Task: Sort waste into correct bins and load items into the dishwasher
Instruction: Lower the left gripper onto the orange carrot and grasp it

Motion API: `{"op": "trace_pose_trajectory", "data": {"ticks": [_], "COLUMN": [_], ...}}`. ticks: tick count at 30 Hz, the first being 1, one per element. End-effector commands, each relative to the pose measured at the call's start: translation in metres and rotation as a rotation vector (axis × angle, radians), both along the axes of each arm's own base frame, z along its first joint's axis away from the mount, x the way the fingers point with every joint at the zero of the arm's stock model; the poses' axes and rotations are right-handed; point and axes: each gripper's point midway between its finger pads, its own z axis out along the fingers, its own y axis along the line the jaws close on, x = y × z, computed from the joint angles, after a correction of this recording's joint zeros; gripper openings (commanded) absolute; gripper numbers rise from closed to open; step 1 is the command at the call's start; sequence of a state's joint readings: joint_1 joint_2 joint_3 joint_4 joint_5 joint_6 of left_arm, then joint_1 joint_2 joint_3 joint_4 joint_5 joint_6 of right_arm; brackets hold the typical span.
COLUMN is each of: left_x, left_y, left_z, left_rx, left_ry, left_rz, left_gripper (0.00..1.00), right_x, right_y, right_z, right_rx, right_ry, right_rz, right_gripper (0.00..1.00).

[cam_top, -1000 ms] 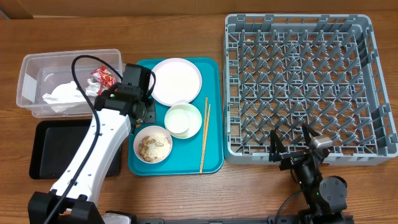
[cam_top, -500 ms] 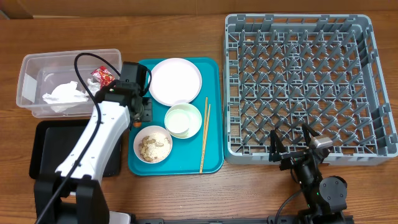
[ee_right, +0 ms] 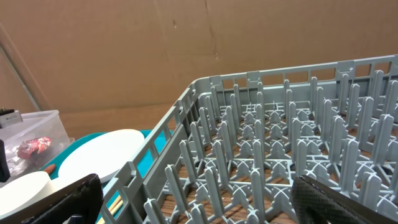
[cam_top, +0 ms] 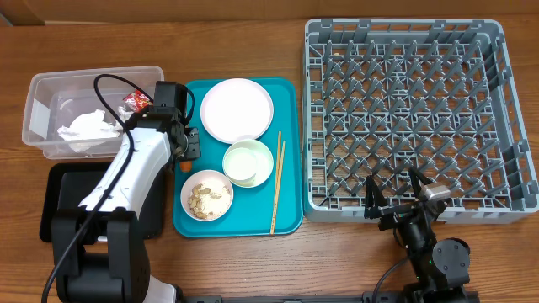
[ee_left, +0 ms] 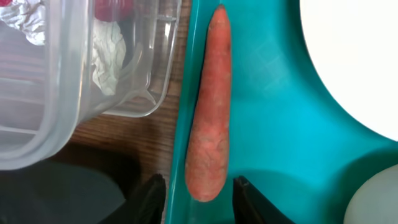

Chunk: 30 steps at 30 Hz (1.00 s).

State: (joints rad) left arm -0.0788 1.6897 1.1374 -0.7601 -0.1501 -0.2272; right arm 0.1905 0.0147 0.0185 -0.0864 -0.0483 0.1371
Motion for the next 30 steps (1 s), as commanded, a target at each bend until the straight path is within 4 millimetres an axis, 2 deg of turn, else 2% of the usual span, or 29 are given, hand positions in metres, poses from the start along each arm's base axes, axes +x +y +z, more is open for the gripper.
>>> {"op": "trace_pose_trajectory", "data": {"ticks": [1, 10, 13, 19, 30], "left_x": [-0.001, -0.002, 0.0, 0.001, 0.002], "left_y": [-0.003, -0.009, -0.009, -0.009, -0.009], "left_z": [-0.013, -0.046, -0.047, -0.047, -0.052], "left_rx": [-0.023, -0.051, -0.052, -0.052, -0.051], "left_ry": [0.025, 0.098, 0.09, 0.086, 0.094], "left_rz": [0.037, 0.031, 0.031, 0.03, 0.03], "left_gripper": [0.37, 0.35, 0.35, 0.41, 0.41], "right_x": [0.0, 0.0, 0.0, 0.0, 0.0], "right_y": [0.0, 0.0, 0.0, 0.0, 0.0], "right_z": [-0.001, -0.001, -0.001, -0.001, -0.001], "right_rx": [-0.001, -0.001, -0.001, -0.001, -0.001], "right_ry": [-0.008, -0.008, -0.008, -0.008, -0.008], "right_rz": [0.003, 0.003, 0.003, 0.003, 0.003], "right_gripper": [1.0, 1.0, 1.0, 1.0, 1.0]}}
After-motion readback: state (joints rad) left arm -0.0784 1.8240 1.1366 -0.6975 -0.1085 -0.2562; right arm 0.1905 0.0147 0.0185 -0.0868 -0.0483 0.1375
